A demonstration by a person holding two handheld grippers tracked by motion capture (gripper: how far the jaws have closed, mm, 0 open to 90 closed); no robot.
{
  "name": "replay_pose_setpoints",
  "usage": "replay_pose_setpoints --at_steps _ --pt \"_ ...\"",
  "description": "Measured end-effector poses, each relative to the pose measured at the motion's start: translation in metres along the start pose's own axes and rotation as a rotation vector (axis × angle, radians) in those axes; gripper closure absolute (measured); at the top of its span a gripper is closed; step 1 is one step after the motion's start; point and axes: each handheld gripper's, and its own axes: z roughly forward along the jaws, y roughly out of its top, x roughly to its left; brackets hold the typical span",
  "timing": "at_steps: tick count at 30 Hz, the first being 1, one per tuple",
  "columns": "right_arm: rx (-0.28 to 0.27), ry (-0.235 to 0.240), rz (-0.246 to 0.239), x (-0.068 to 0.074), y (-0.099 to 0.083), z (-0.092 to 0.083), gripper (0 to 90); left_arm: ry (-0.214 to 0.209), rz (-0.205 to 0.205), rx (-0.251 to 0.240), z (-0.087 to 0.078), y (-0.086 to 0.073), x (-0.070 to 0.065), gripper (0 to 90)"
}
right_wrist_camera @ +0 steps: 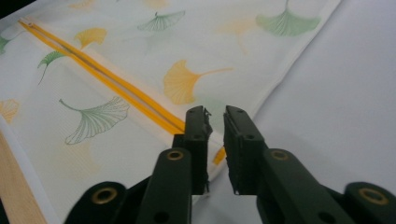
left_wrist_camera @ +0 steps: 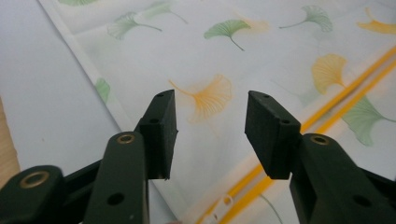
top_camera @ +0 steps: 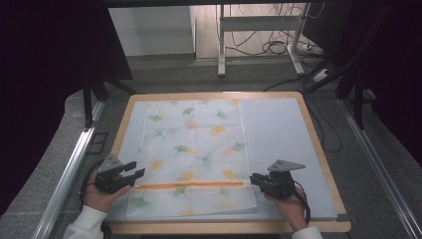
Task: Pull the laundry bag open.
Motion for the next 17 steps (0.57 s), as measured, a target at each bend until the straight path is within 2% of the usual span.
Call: replay_pose_setpoints --at_steps 2,4,5,7,10,15,17 --pt "-0.016 -0.01 0.001 -0.005 0.0 -0.004 69.9 0.012 0.001 0.01 0.007 0.002 0.002 52.7" --pt "-0.023 -0.039 -0.009 -0.012 -0.003 -0.007 66.7 0.022 0.005 0.023 0.012 0.003 0.005 52.6" --pt "-0.011 -0.064 -0.018 -0.015 -0.005 -0.009 64.4 0.026 0.005 0.03 0.014 0.003 0.005 52.2" --pt "-0.003 -0.091 -0.006 -0.021 -0.008 -0.01 60.0 0.03 0.0 0.032 0.016 0.001 0.007 50.7" --pt "-0.007 -0.097 -0.004 -0.021 -0.008 -0.01 57.5 0.033 -0.002 0.035 0.015 -0.001 0.009 50.4" --pt "-0.009 -0.091 -0.03 -0.015 -0.007 -0.008 51.6 0.019 0.012 0.037 0.015 -0.002 0.004 49.6" --pt "-0.008 -0.09 -0.02 -0.016 -0.007 -0.008 49.2 0.02 0.019 0.042 0.016 -0.002 0.002 48.1"
